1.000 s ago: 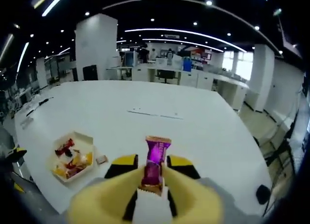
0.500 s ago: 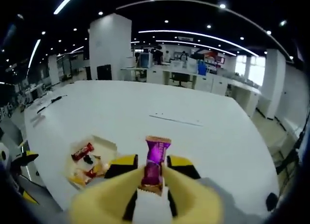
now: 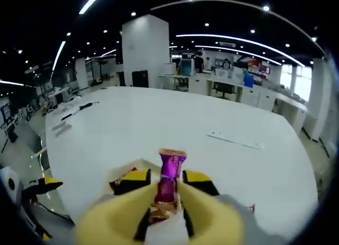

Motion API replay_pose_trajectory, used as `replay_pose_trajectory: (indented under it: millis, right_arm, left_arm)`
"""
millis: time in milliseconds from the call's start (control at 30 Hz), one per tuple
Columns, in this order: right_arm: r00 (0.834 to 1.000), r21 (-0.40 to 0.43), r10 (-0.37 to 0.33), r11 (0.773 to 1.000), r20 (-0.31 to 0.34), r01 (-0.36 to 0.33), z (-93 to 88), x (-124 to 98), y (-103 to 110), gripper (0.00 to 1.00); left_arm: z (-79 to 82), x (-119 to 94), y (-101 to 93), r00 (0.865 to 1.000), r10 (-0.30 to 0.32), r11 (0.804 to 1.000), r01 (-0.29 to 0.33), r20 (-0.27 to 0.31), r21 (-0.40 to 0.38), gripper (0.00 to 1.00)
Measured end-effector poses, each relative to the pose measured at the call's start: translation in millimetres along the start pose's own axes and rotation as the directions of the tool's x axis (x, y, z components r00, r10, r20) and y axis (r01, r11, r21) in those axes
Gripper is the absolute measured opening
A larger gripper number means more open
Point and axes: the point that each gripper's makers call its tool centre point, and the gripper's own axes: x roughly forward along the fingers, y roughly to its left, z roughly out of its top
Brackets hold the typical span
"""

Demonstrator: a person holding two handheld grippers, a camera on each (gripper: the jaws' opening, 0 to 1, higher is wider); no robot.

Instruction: Place the target food into the container with the food tongs after gripping and lifting it, then release it inside without dropping or visibly crushing the food.

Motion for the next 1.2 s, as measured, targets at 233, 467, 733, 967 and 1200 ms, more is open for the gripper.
replay_pose_trajectory:
  millis: [233,467,733,967,1200]
  right_arm:
    - [0.999,-0.009,0.042,0.999,0.004,-0.042,9.7,9.9,18.9,0.22]
    - [0.994,-0.032,0.101,0.995,0.038,-0.099,24.0,12.0,31.5,0.3]
    - [0.997,-0.019,0.068,0.998,0.027,-0.068,15.6,8.2,11.2,0.3]
    - [1.0,0.006,0.006,1.0,0.002,-0.006,0.3,0.5,-25.4,0.31]
    - [0.997,0.085,-0.015,0.996,-0.077,0.022,-35.4,15.3,-51.3,0.31]
  left_arm:
    - [-0.1,-0.3,2.2,1.0,0.009,1.0,-0.009,0.001,-0.009,0.95]
    - [0.3,-0.2,1.2,1.0,0.003,1.0,-0.003,0.003,-0.012,0.95]
    - [-0.3,-0.3,-0.3,1.0,-0.005,1.0,0.005,-0.001,-0.01,0.93]
    - [0.0,0.4,-2.4,1.0,-0.019,1.0,0.019,0.001,-0.016,0.92]
    - [-1.0,0.6,-2.2,1.0,-0.019,1.0,0.019,-0.003,-0.016,0.93]
